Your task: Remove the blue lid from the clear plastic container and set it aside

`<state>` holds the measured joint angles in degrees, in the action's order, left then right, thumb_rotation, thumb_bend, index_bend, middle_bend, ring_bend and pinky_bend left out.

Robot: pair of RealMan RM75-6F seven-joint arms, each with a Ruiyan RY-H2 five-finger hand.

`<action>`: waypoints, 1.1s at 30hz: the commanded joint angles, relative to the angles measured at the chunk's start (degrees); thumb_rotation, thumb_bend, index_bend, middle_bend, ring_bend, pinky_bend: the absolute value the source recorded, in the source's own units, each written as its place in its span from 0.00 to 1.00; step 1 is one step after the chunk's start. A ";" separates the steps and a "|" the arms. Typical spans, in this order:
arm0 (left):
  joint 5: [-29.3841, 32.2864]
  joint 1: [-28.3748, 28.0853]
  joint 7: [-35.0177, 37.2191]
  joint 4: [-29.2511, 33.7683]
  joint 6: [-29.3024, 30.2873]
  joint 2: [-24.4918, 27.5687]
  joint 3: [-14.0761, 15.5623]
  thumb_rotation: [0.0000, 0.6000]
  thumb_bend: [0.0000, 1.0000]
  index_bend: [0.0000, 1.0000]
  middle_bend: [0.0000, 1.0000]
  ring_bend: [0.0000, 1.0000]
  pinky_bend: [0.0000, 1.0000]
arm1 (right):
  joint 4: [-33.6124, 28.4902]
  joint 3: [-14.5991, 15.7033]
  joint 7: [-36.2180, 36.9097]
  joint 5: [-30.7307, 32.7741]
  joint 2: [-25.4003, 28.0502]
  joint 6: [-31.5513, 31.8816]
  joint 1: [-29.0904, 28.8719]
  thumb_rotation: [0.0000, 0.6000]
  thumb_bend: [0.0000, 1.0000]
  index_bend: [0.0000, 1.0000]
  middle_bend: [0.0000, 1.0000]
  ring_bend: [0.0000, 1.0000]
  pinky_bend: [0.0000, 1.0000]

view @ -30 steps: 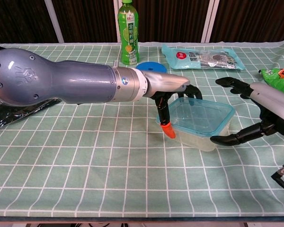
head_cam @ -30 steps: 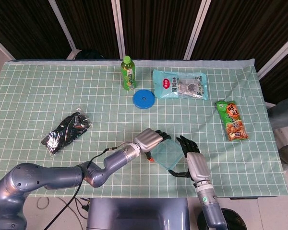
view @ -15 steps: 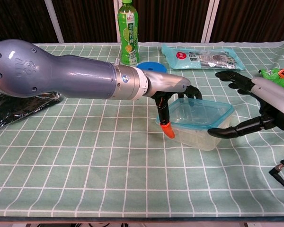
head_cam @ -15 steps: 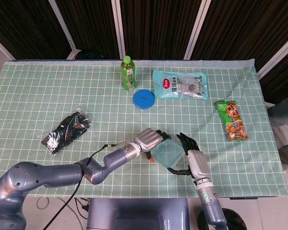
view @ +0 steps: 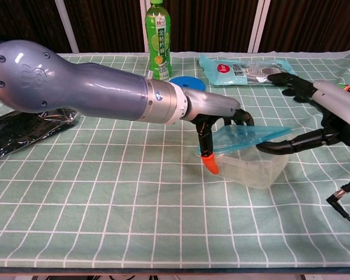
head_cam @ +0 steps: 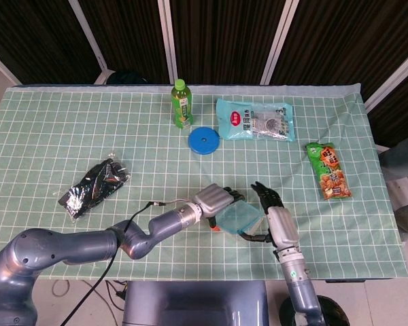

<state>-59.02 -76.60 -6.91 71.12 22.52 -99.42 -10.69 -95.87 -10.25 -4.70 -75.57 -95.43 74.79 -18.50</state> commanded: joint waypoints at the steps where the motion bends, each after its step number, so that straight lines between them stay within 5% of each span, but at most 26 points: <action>1: -1.05 -0.40 1.04 -0.18 -0.99 0.40 -0.16 1.00 0.20 0.37 0.42 0.37 0.48 | 1.43 -0.20 1.14 -0.84 0.26 0.10 -0.25 1.00 0.25 0.00 0.00 0.00 0.00; 11: -2.91 -0.59 2.75 -0.71 -0.92 0.76 -0.13 1.00 0.21 0.34 0.34 0.29 0.41 | 2.33 -0.09 1.42 -0.44 0.93 -0.03 -0.18 1.00 0.25 0.00 0.00 0.00 0.00; 21: -2.52 0.08 1.81 -0.56 2.18 1.08 0.54 1.00 0.08 0.13 0.15 0.14 0.27 | 1.31 -0.39 4.41 -0.02 0.29 1.58 0.91 1.00 0.25 0.40 0.00 0.00 0.00; 33: -0.13 0.06 0.06 0.22 3.57 1.15 1.13 1.00 0.05 0.05 0.12 0.13 0.27 | -3.13 -1.95 6.09 5.18 -0.18 -0.43 1.07 1.00 0.27 0.46 0.03 0.00 0.00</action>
<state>-59.22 -76.52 -6.83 71.29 26.14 -98.30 -9.59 -98.85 -12.04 1.36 -70.65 -95.52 74.54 -17.35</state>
